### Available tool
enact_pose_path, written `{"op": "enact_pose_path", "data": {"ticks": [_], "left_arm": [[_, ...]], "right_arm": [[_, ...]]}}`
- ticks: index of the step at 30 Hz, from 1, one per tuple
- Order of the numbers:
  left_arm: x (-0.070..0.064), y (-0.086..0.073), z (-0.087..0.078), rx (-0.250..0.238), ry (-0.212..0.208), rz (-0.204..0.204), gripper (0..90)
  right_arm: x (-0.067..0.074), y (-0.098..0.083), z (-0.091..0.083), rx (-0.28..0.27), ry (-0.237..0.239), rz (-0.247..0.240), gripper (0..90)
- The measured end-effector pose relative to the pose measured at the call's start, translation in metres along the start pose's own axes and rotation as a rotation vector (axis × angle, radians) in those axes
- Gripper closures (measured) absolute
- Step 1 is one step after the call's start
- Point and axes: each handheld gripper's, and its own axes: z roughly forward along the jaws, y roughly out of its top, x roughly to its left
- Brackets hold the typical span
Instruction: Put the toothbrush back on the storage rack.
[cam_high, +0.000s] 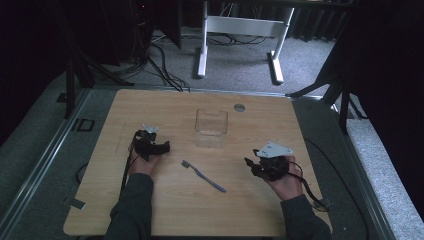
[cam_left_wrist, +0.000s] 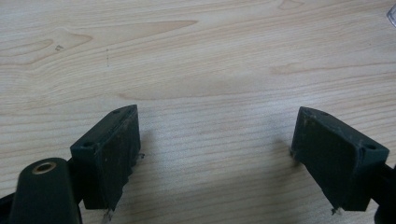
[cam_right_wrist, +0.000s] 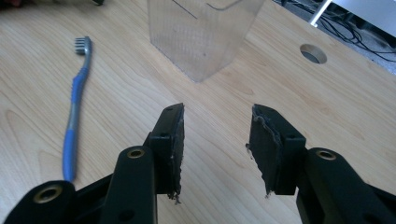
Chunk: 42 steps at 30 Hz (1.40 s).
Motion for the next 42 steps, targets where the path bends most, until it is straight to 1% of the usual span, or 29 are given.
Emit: {"op": "enact_pose_path", "data": {"ticks": [6, 13, 27, 28, 34, 39, 42], "left_arm": [[0.0, 0.0, 0.0, -0.001, 0.0, -0.001, 15.7], [0.0, 0.0, 0.0, 0.0, 0.0, 0.0, 15.7], [0.0, 0.0, 0.0, -0.001, -0.001, 0.0, 15.7], [0.0, 0.0, 0.0, -0.001, -0.001, 0.0, 15.7], [0.0, 0.0, 0.0, 0.0, -0.001, 0.001, 15.7], [0.0, 0.0, 0.0, -0.001, -0.001, 0.0, 15.7], [0.0, 0.0, 0.0, -0.001, -0.002, 0.002, 15.7]], "right_arm": [[0.007, 0.008, 0.002, 0.016, 0.014, -0.013, 55.7], [0.014, 0.018, 0.004, 0.015, 0.032, -0.034, 55.3], [0.027, 0.035, 0.009, 0.011, 0.066, -0.053, 55.8], [0.029, 0.038, 0.01, 0.015, 0.065, -0.067, 56.0], [0.032, 0.046, 0.011, 0.014, 0.081, -0.075, 57.0], [0.038, 0.05, 0.015, 0.025, 0.088, -0.097, 57.9], [0.042, 0.053, 0.019, 0.029, 0.11, -0.101, 58.3]]}}
